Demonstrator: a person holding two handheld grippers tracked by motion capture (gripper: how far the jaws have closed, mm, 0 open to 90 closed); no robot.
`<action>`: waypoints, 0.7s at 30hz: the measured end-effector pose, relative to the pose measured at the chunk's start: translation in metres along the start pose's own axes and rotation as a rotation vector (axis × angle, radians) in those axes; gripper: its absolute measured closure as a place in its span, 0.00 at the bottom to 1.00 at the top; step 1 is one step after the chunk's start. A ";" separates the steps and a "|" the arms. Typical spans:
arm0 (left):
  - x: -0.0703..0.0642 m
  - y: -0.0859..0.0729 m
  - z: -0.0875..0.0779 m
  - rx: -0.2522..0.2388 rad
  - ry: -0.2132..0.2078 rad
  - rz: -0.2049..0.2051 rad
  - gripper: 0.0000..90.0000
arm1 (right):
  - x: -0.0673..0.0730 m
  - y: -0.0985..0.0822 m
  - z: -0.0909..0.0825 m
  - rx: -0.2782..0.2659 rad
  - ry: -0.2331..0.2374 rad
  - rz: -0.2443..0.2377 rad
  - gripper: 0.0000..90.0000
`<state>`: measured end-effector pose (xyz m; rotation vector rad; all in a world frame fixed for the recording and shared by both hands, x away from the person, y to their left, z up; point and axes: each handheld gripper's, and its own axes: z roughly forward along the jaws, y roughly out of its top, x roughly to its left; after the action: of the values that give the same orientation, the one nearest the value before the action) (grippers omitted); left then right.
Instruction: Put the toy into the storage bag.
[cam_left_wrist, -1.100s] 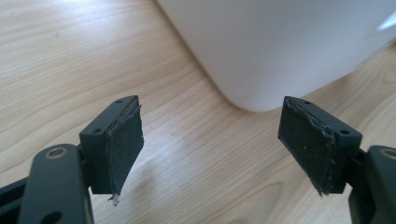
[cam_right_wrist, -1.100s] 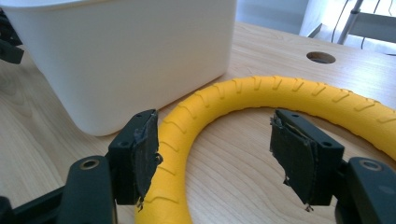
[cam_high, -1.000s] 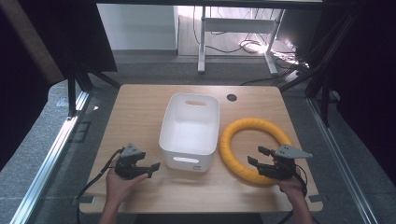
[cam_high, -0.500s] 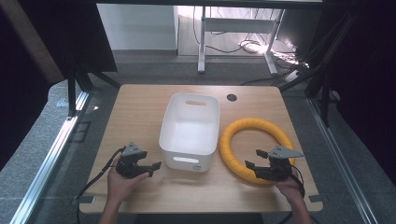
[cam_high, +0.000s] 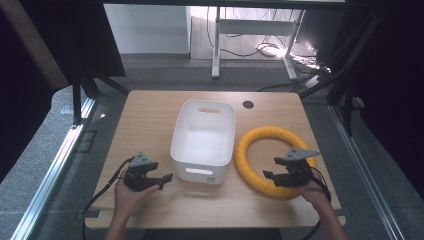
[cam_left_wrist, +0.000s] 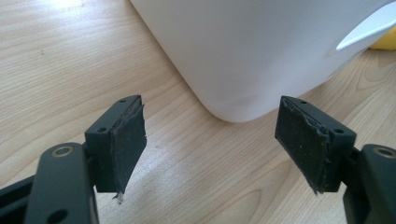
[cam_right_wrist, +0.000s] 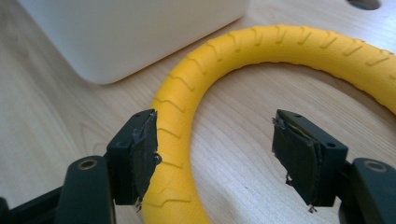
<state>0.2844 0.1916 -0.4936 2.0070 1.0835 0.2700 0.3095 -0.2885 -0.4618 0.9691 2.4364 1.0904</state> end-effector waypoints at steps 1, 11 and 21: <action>0.000 0.000 0.000 0.000 -0.002 -0.002 0.28 | 0.001 0.007 0.000 0.041 0.023 -0.021 0.36; -0.001 -0.001 0.003 0.014 -0.001 -0.004 0.28 | 0.015 0.024 0.023 0.285 0.097 -0.121 0.35; -0.002 -0.001 0.005 0.025 0.005 0.002 0.27 | 0.018 0.025 0.054 0.482 0.126 -0.160 0.36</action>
<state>0.2854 0.1877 -0.4978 2.0306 1.0936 0.2638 0.3353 -0.2347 -0.4790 0.8294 2.8944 0.5322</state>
